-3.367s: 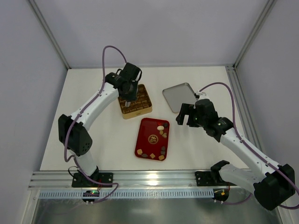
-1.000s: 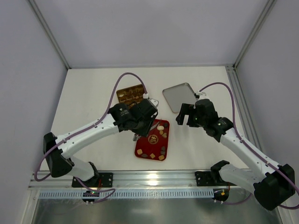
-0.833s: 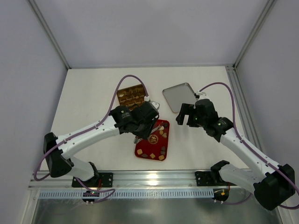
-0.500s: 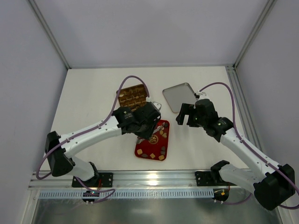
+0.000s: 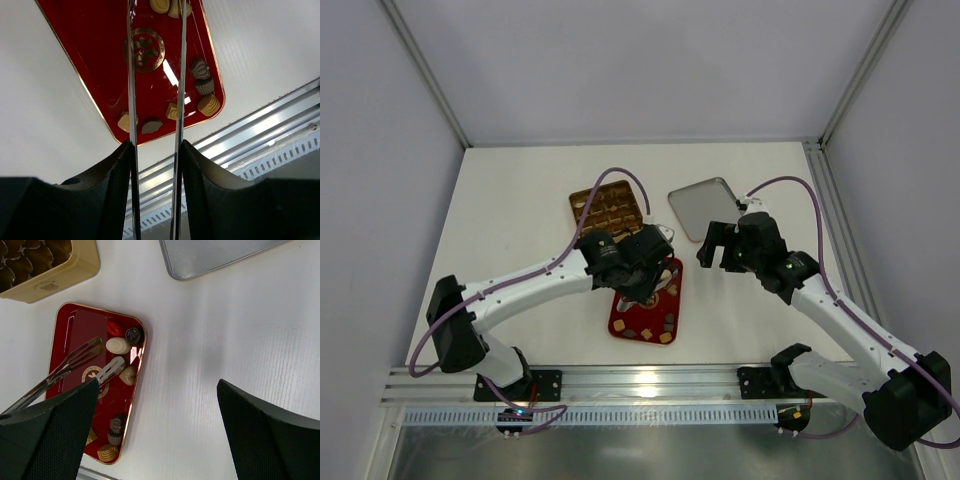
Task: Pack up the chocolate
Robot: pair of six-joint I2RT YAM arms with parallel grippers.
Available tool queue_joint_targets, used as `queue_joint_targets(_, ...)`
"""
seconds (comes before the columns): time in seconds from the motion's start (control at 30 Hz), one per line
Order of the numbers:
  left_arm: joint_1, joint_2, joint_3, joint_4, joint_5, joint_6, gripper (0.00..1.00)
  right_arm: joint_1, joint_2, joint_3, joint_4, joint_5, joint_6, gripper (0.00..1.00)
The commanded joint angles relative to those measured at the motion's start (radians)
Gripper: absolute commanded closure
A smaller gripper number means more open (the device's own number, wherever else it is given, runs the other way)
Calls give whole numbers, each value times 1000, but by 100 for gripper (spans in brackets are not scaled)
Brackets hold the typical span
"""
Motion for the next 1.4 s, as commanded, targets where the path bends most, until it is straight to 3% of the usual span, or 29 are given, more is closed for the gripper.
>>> queue_joint_targets(0.0,-11,2,-6,37,-6,-18,58,2,-26,11,22,16,2,0)
queue_joint_targets(0.63,-36,30,-12,11,-87,-44,59,2,-26,0,26,16,3,0)
queue_joint_targets(1.37,-36,4,-42,-10,-60,-38,59,1,-32,-5,25,12,8,0)
